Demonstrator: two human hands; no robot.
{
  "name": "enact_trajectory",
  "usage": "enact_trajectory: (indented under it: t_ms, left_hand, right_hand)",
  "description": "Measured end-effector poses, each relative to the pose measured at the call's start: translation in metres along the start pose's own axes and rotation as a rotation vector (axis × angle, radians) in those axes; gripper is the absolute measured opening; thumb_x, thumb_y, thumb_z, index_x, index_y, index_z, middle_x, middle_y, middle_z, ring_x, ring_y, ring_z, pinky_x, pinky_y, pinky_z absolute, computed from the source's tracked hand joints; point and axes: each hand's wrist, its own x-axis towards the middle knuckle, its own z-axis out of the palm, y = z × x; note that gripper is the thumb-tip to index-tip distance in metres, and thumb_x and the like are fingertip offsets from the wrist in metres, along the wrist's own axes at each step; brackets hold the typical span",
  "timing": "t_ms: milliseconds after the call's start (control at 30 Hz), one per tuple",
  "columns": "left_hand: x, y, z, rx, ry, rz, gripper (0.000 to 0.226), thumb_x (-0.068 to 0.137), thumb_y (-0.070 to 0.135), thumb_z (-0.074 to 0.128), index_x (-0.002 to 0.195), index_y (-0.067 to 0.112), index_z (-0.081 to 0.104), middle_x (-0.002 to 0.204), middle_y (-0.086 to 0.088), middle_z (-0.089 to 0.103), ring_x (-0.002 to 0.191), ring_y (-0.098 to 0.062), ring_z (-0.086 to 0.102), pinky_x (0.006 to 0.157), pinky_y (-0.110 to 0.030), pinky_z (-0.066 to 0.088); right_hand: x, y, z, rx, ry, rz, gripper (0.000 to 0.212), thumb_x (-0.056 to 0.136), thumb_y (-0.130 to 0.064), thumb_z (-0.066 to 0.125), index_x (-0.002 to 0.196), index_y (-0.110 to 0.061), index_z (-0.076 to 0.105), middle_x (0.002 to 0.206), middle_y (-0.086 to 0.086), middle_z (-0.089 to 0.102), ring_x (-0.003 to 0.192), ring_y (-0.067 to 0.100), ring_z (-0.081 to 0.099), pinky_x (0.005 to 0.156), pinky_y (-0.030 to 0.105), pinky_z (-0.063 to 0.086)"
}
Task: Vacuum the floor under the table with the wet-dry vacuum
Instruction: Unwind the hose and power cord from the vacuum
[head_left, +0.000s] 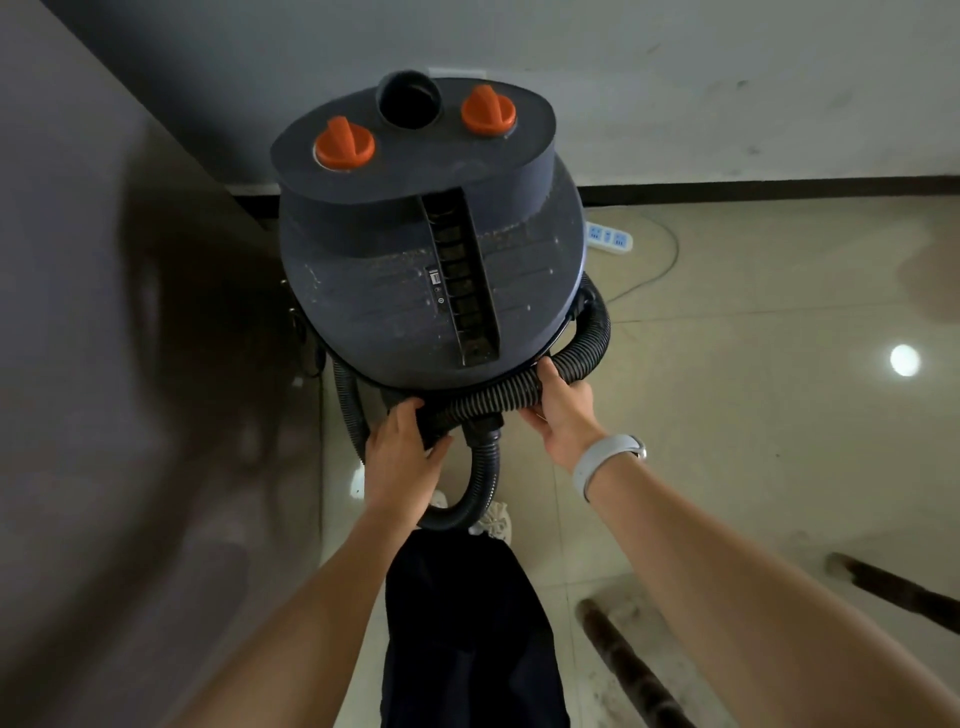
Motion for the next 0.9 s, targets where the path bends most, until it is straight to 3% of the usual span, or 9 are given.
enact_trajectory:
  t_ms: [100, 200, 300, 467, 567, 633, 733, 833, 900]
  left_hand:
    - [-0.002, -0.005, -0.002, 0.139, -0.005, 0.135, 0.042, 0.082, 0.022, 0.069, 0.119, 0.007, 0.054, 0.111, -0.007, 0.061, 0.108, -0.03, 0.055, 0.098, -0.045, 0.04]
    - [-0.001, -0.003, -0.009, 0.187, -0.008, 0.199, 0.034, 0.084, 0.028, 0.066, 0.11, 0.008, 0.057, 0.103, -0.007, 0.063, 0.1, -0.03, 0.059, 0.093, -0.044, 0.044]
    - [-0.01, 0.006, -0.013, 0.261, 0.065, 0.387, 0.033, 0.077, 0.039, 0.058, 0.098, 0.013, 0.057, 0.088, -0.002, 0.064, 0.079, -0.026, 0.064, 0.076, -0.038, 0.05]
    - [-0.035, 0.04, -0.014, 0.341, 0.039, 0.571, 0.045, 0.057, 0.036, 0.084, 0.092, 0.012, 0.067, 0.081, 0.001, 0.066, 0.072, -0.018, 0.065, 0.069, -0.029, 0.05]
    - [-0.035, 0.058, -0.018, 0.33, -0.001, 0.619, 0.051, 0.06, 0.049, 0.078, 0.096, 0.017, 0.065, 0.088, 0.003, 0.064, 0.081, -0.016, 0.062, 0.075, -0.027, 0.045]
    - [-0.027, 0.068, -0.028, 0.331, -0.017, 0.662, 0.053, 0.066, 0.06, 0.064, 0.1, 0.019, 0.063, 0.097, 0.003, 0.063, 0.092, -0.014, 0.056, 0.079, -0.028, 0.044]
    - [-0.013, 0.083, -0.051, 0.376, -0.03, 0.682, 0.054, 0.072, 0.059, 0.05, 0.101, 0.016, 0.064, 0.102, -0.002, 0.062, 0.096, -0.021, 0.056, 0.077, -0.035, 0.046]
    - [0.002, 0.098, -0.075, 0.407, -0.005, 0.668, 0.045, 0.075, 0.048, 0.063, 0.103, 0.012, 0.064, 0.106, -0.006, 0.061, 0.098, -0.028, 0.06, 0.079, -0.04, 0.047]
    - [0.01, 0.106, -0.089, 0.399, 0.022, 0.661, 0.044, 0.073, 0.037, 0.072, 0.106, 0.01, 0.063, 0.109, -0.009, 0.061, 0.102, -0.032, 0.059, 0.082, -0.044, 0.046]
  right_hand:
    - [-0.008, 0.0, -0.003, 0.01, -0.012, -0.007, 0.015, 0.098, -0.023, 0.049, 0.095, -0.009, 0.047, 0.091, 0.004, 0.061, 0.073, 0.012, 0.062, 0.06, 0.023, 0.053]
    - [-0.017, -0.003, -0.009, -0.005, -0.029, -0.024, 0.018, 0.098, -0.024, 0.049, 0.085, -0.012, 0.049, 0.086, 0.003, 0.062, 0.074, 0.013, 0.062, 0.064, 0.025, 0.054]
    - [-0.021, -0.01, -0.024, -0.03, -0.017, -0.053, 0.018, 0.098, -0.027, 0.049, 0.087, -0.013, 0.049, 0.088, 0.002, 0.062, 0.078, 0.014, 0.063, 0.069, 0.027, 0.054]
    - [-0.028, -0.024, -0.042, -0.053, -0.021, -0.148, 0.022, 0.097, -0.027, 0.049, 0.111, -0.01, 0.048, 0.091, 0.002, 0.057, 0.079, 0.013, 0.059, 0.065, 0.026, 0.052]
    - [-0.036, -0.038, -0.043, 0.01, -0.033, -0.176, 0.017, 0.097, -0.024, 0.047, 0.11, -0.013, 0.045, 0.086, 0.004, 0.051, 0.081, 0.023, 0.057, 0.079, 0.043, 0.054]
    - [-0.041, -0.05, -0.046, -0.046, -0.02, -0.242, 0.01, 0.097, -0.025, 0.047, 0.102, -0.017, 0.044, 0.085, 0.005, 0.05, 0.082, 0.027, 0.055, 0.085, 0.049, 0.052]
    - [-0.048, -0.068, -0.057, -0.1, 0.017, -0.318, 0.012, 0.097, -0.025, 0.046, 0.104, -0.015, 0.042, 0.084, 0.008, 0.05, 0.073, 0.026, 0.054, 0.076, 0.044, 0.053]
    - [-0.055, -0.091, -0.057, -0.085, -0.005, -0.365, 0.015, 0.098, -0.023, 0.045, 0.107, -0.012, 0.042, 0.079, 0.007, 0.049, 0.064, 0.021, 0.053, 0.059, 0.035, 0.053]
    - [-0.058, -0.105, -0.047, -0.117, -0.043, -0.418, 0.016, 0.098, -0.023, 0.045, 0.11, -0.013, 0.042, 0.079, 0.005, 0.05, 0.065, 0.02, 0.053, 0.062, 0.035, 0.052]
